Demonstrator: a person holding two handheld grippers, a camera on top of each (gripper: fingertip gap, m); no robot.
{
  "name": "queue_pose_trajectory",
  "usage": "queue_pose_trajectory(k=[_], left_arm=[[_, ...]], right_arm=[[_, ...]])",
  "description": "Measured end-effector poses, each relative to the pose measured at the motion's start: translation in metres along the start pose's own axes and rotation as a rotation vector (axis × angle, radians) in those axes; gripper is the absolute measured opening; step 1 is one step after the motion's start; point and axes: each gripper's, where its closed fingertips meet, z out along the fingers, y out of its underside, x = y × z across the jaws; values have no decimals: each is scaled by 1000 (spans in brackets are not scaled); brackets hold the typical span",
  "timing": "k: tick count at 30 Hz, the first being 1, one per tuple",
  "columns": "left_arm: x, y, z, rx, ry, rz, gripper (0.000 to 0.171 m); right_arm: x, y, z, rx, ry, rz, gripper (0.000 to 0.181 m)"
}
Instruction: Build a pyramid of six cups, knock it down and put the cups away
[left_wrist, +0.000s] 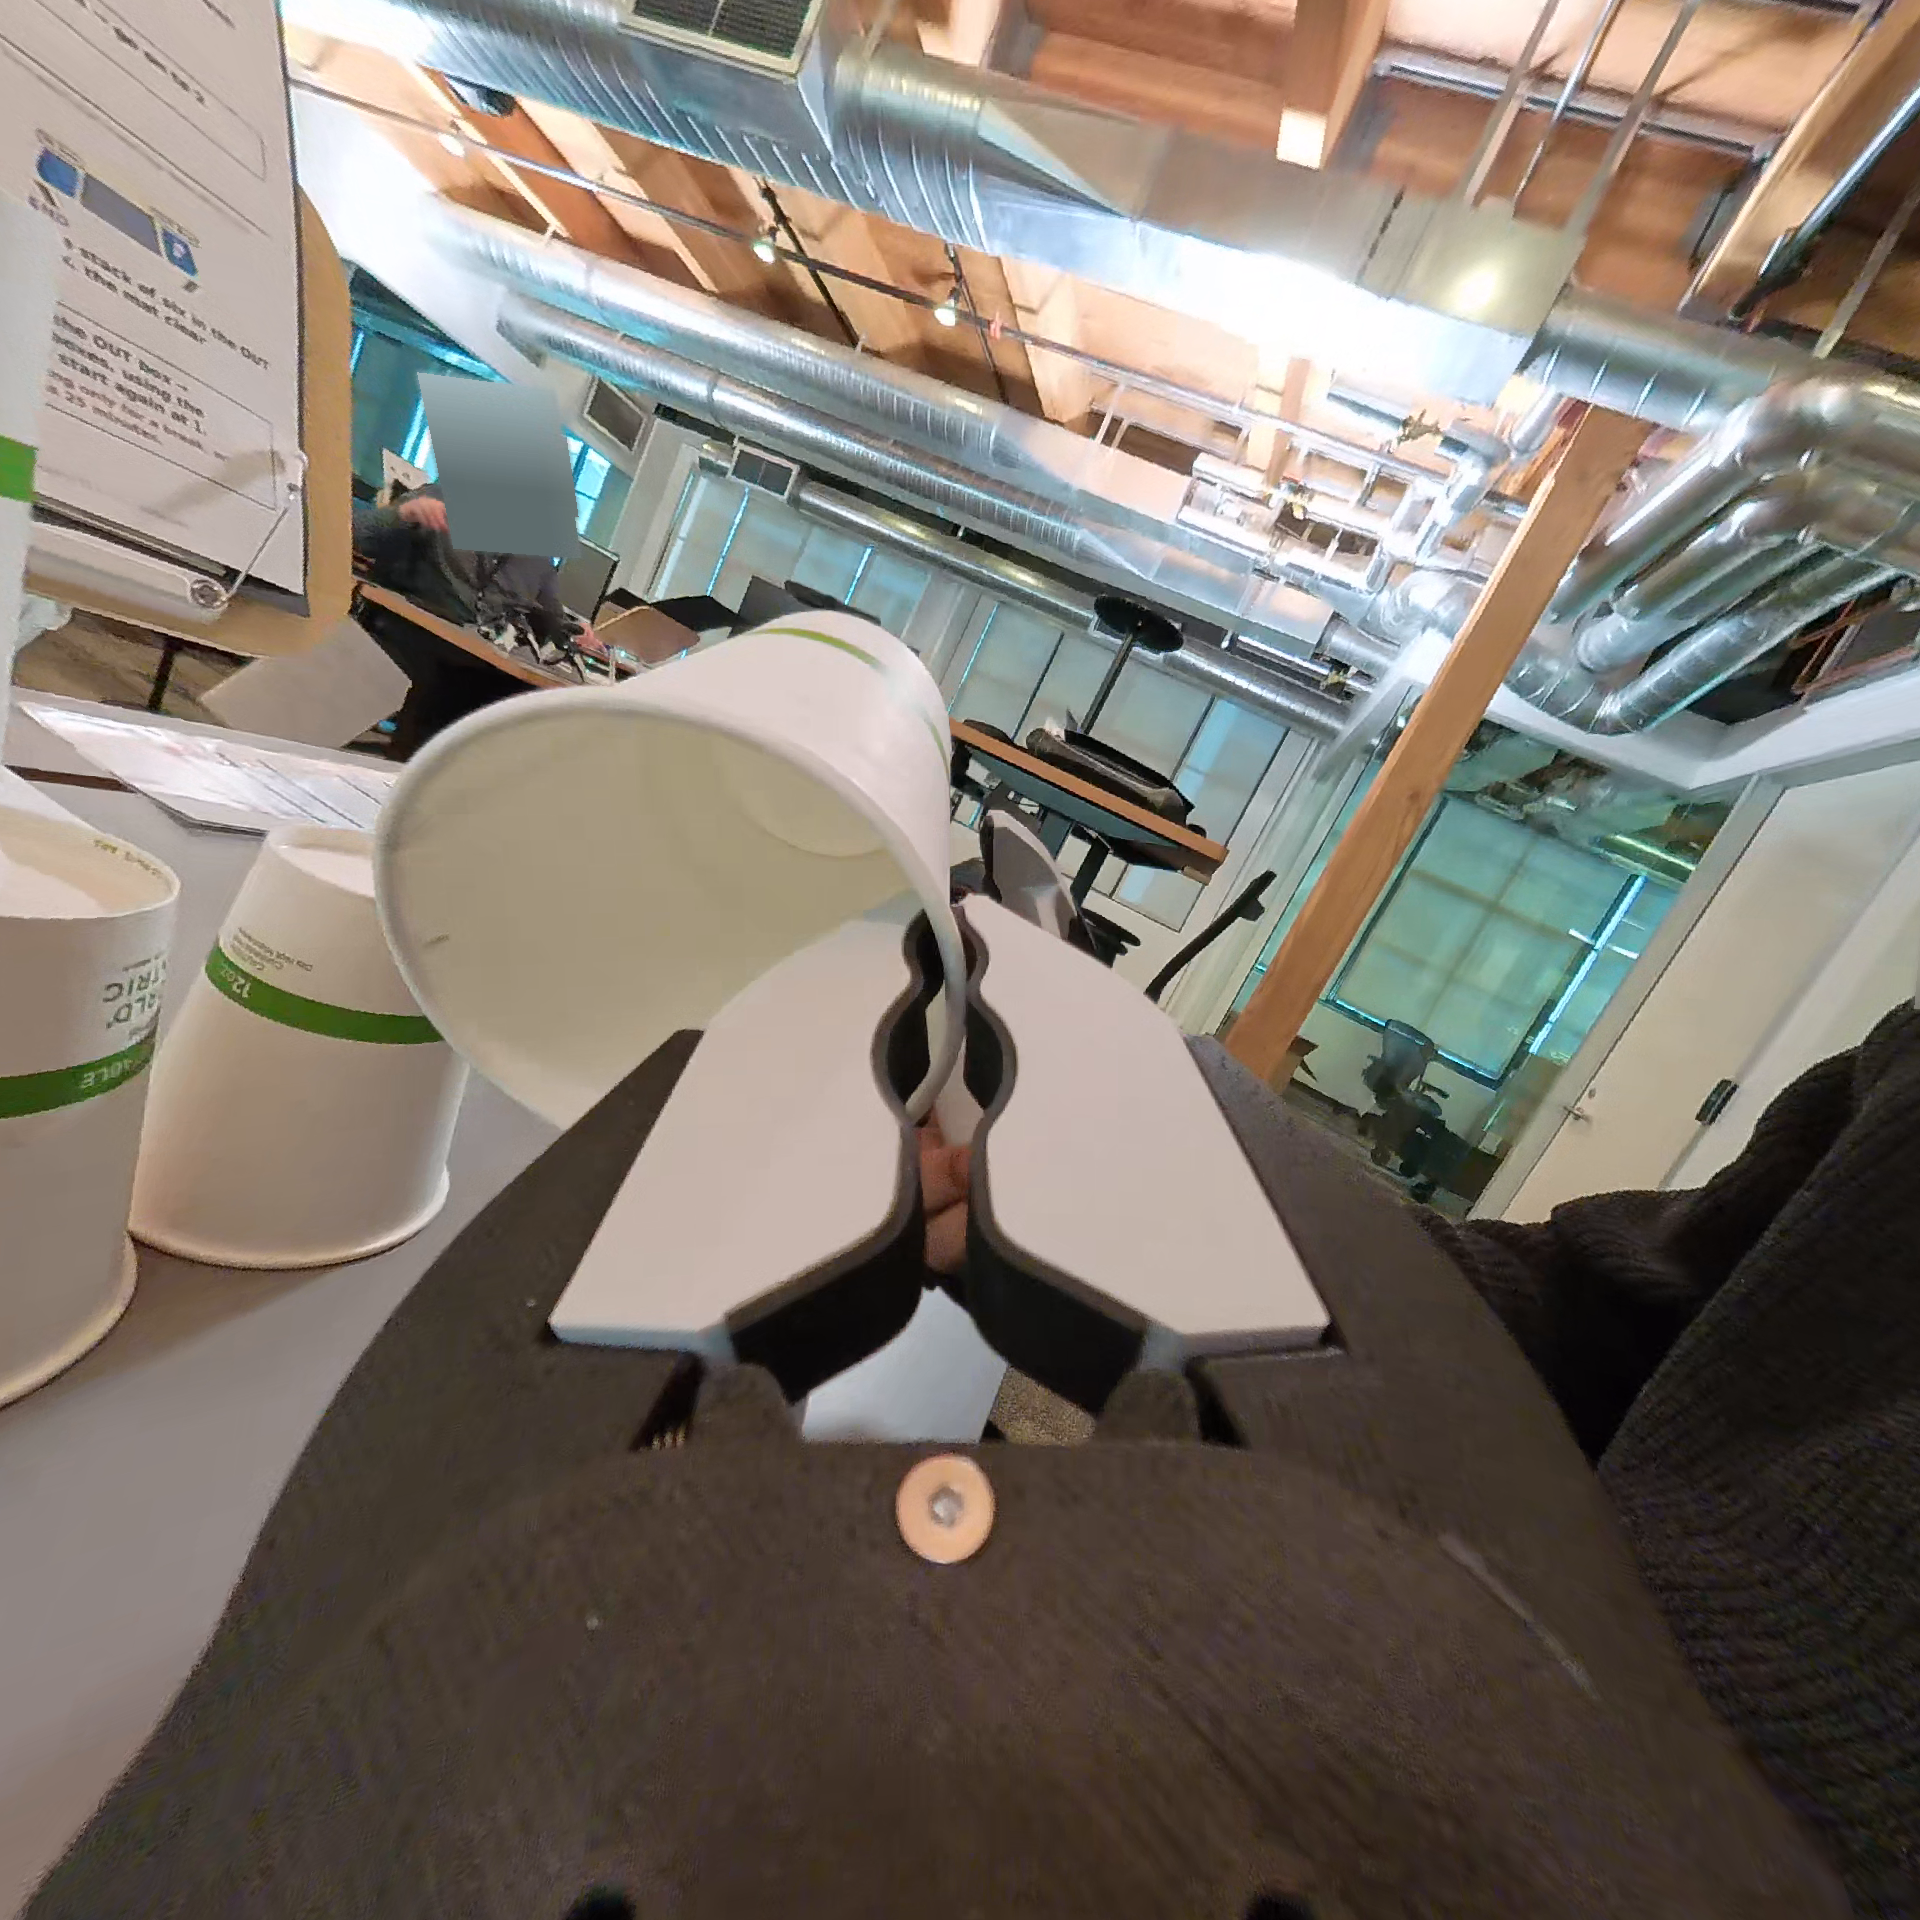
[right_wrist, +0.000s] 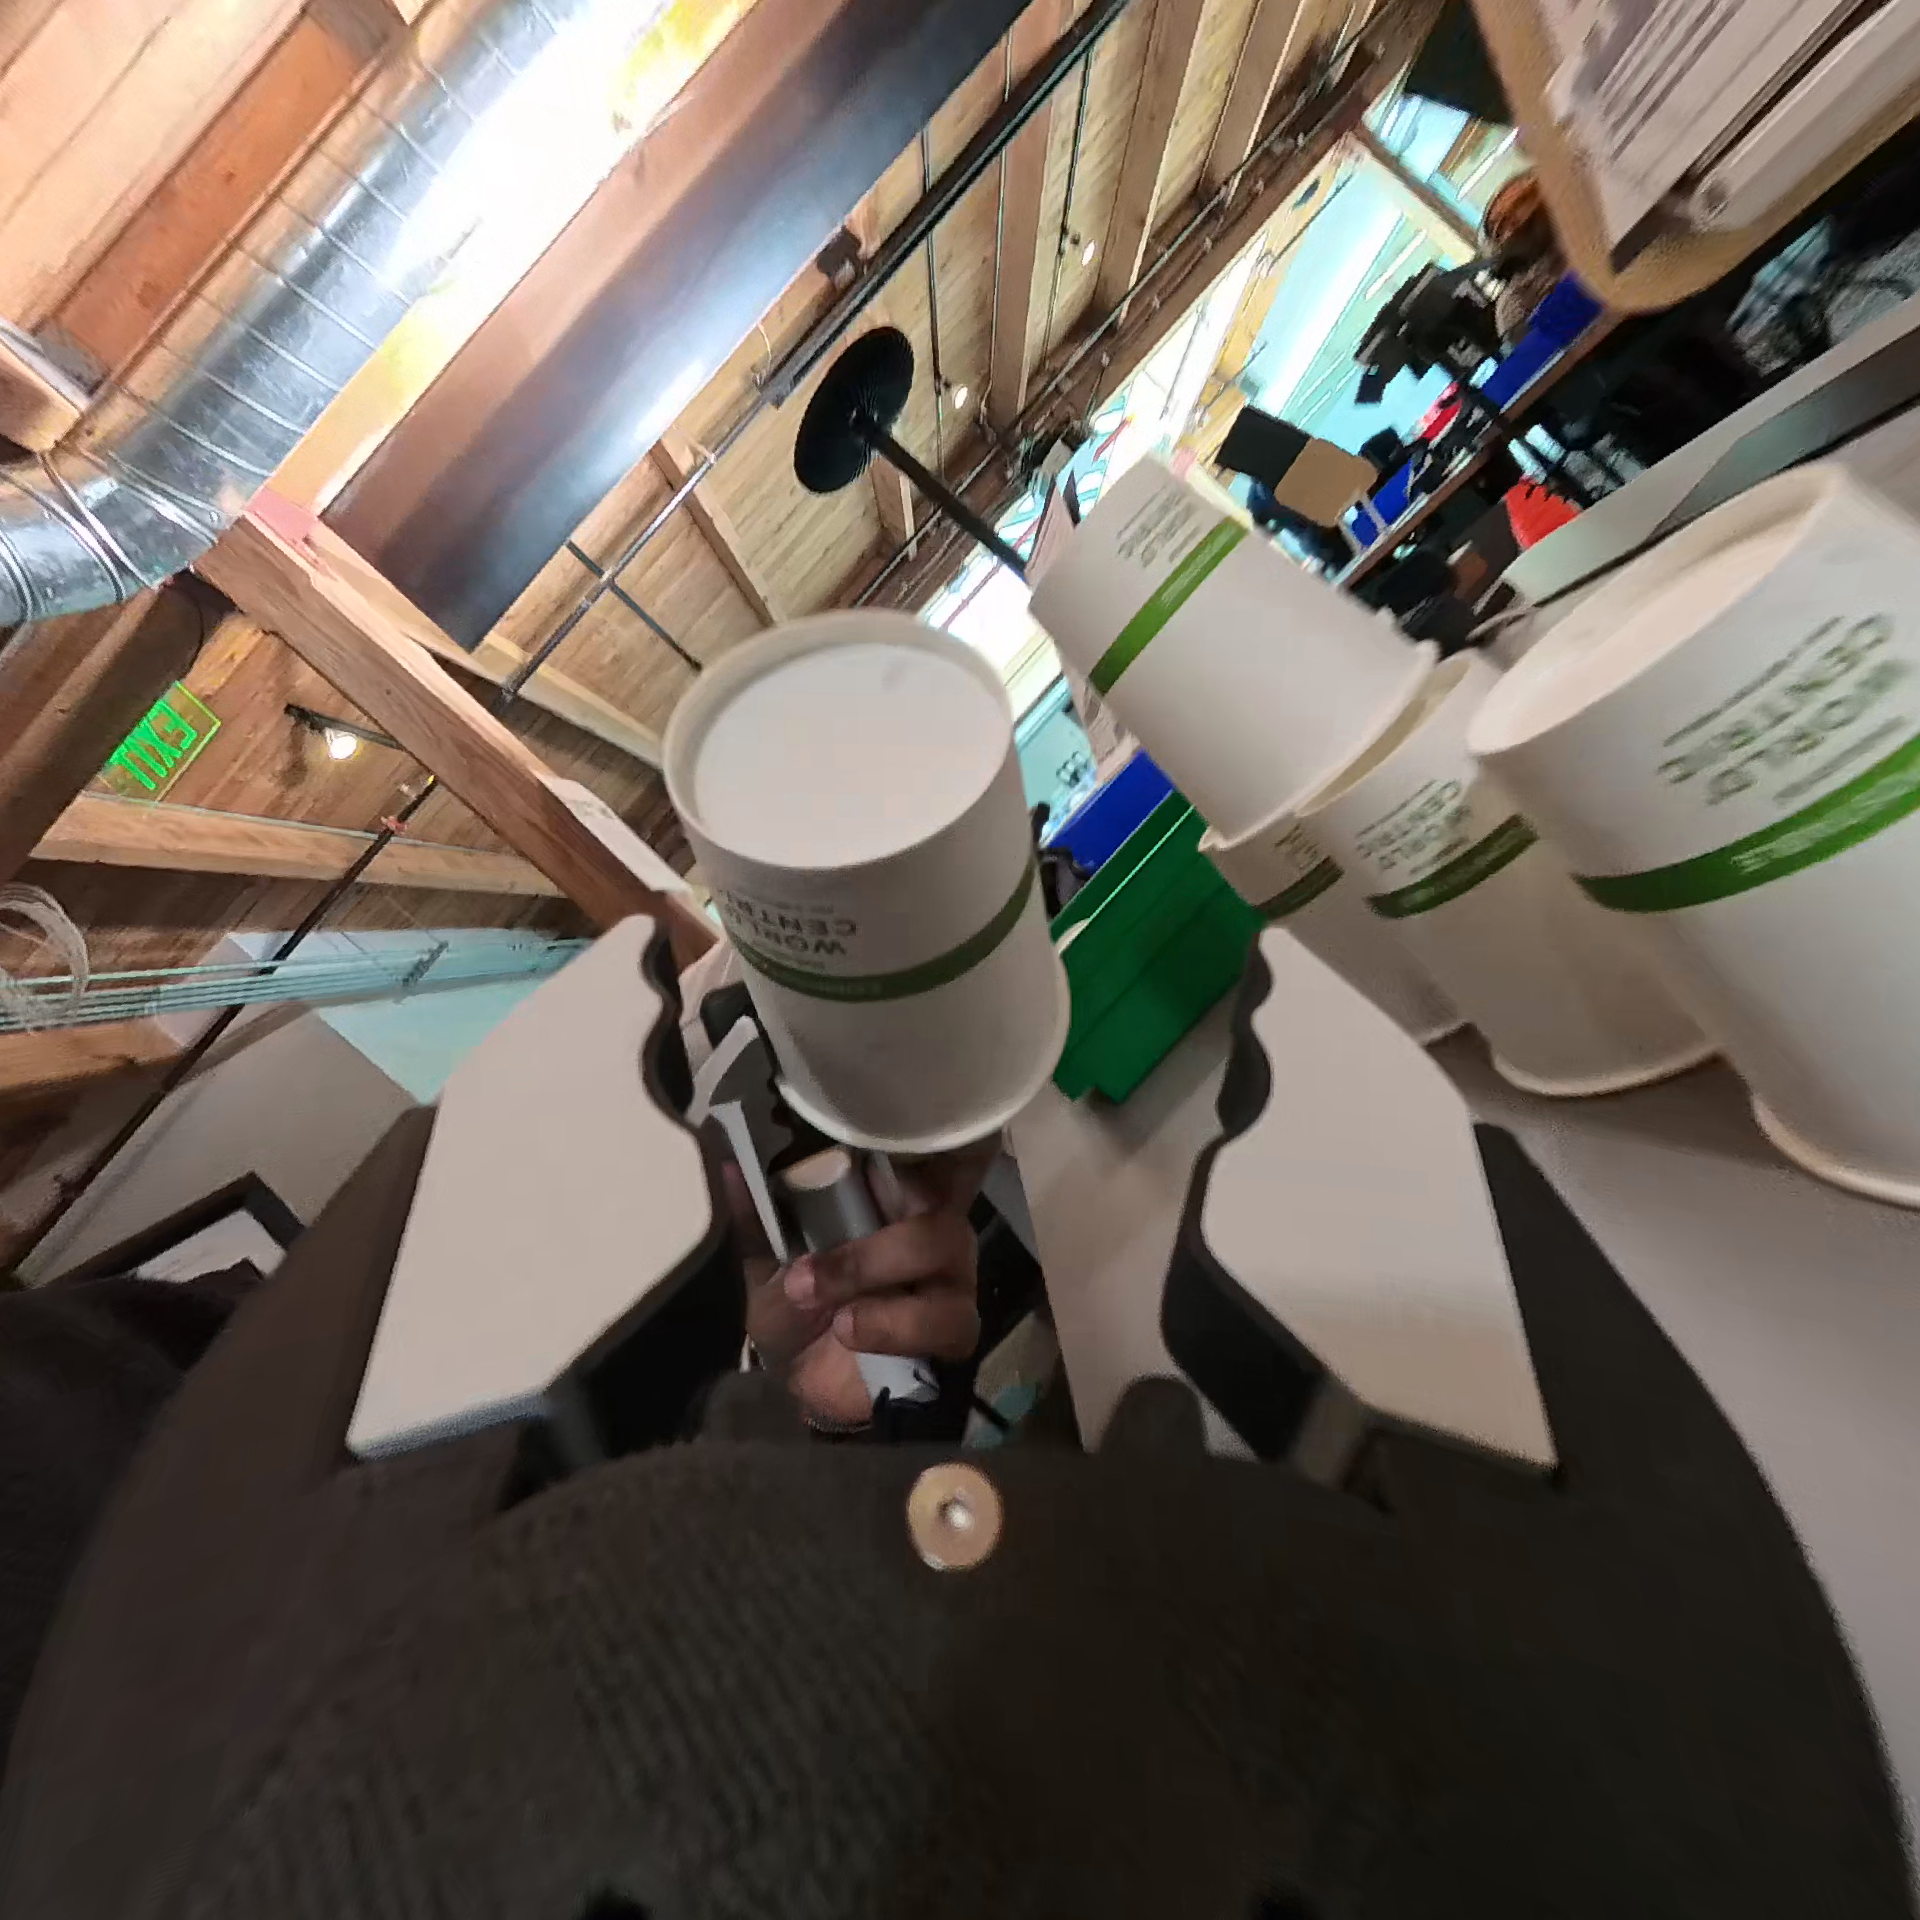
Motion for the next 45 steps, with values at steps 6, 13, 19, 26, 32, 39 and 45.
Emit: queue_pose_trajectory(k=[6, 13, 19, 26, 32, 39, 45], left_arm=[[13, 29, 9, -108, 44, 9, 1], [10, 63, 14, -212, -3, -16, 13], [-6, 68, 12, -236, -83, -55, 31], [-6, 82, 14, -288, -98, -51, 31], [-8, 77, 11, -286, -117, 8, 28], [-13, 75, 7, -293, -121, -18, 28], [-13, 77, 8, -294, -117, -54, 28]], right_arm=[[-21, 40, 19, -122, -63, -4, 88], [-18, 16, 8, -58, -14, -200, 85], [10, -41, -16, 53, 269, -477, 85], [26, -83, 24, -171, 561, -869, 86], [79, -65, 80, -441, 633, -809, 86], [102, -52, 83, -571, 727, -833, 86], [103, -53, 83, -567, 710, -820, 86]])
